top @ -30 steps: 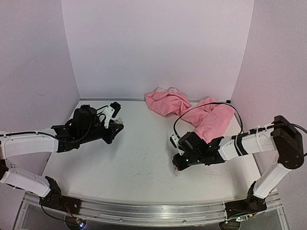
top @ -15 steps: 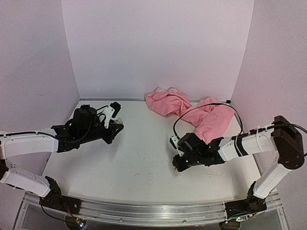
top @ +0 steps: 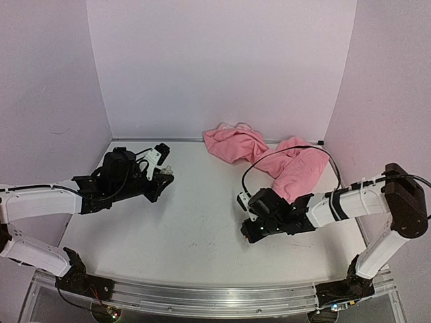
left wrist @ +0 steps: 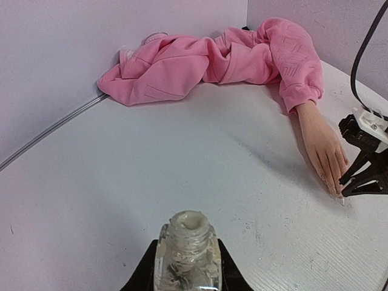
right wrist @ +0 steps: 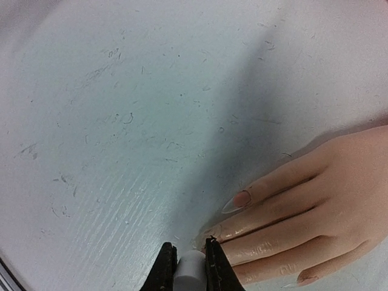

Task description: Paint the nails

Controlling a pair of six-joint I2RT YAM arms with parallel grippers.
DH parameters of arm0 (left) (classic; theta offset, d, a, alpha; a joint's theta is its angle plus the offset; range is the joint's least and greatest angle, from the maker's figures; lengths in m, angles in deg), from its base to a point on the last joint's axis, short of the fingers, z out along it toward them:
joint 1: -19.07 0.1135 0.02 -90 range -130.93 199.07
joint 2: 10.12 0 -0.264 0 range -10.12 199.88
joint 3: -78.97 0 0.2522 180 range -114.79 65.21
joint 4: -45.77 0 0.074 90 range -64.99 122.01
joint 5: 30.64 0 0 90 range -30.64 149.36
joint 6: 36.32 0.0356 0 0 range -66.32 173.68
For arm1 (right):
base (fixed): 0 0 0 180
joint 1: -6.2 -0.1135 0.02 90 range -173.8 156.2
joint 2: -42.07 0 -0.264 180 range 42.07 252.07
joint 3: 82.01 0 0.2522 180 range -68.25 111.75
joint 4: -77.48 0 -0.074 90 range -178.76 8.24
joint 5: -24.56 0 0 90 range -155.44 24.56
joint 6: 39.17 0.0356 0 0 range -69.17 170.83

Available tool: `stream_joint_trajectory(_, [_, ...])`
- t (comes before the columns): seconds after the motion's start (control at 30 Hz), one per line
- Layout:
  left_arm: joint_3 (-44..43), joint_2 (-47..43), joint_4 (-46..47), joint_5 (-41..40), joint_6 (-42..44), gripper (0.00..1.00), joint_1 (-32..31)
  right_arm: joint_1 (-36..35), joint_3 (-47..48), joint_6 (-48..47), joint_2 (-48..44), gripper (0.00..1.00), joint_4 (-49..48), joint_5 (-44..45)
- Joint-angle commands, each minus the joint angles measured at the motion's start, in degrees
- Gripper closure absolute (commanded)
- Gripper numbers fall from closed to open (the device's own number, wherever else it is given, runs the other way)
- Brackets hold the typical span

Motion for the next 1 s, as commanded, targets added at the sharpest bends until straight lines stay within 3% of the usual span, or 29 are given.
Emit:
stream_joint_trajectory(0.0, [-1.04, -1.20, 3.86, 0.74, -0.27, 1.00, 0.24, -0.60, 1.87, 0.82, -2.66, 1.00, 2.06, -0.24])
stream_joint_trajectory(0.27, [-0.97, -1.34, 3.86, 0.76, -0.25, 1.00, 0.24, -0.73, 2.63, 1.68, -5.68, 1.00, 2.71, 2.25])
stream_joint_trajectory(0.97, [-0.73, -1.65, 3.90, 0.76, 0.01, 1.00, 0.23, -0.75, 4.53, 1.94, -0.49, 1.00, 4.83, 6.15])
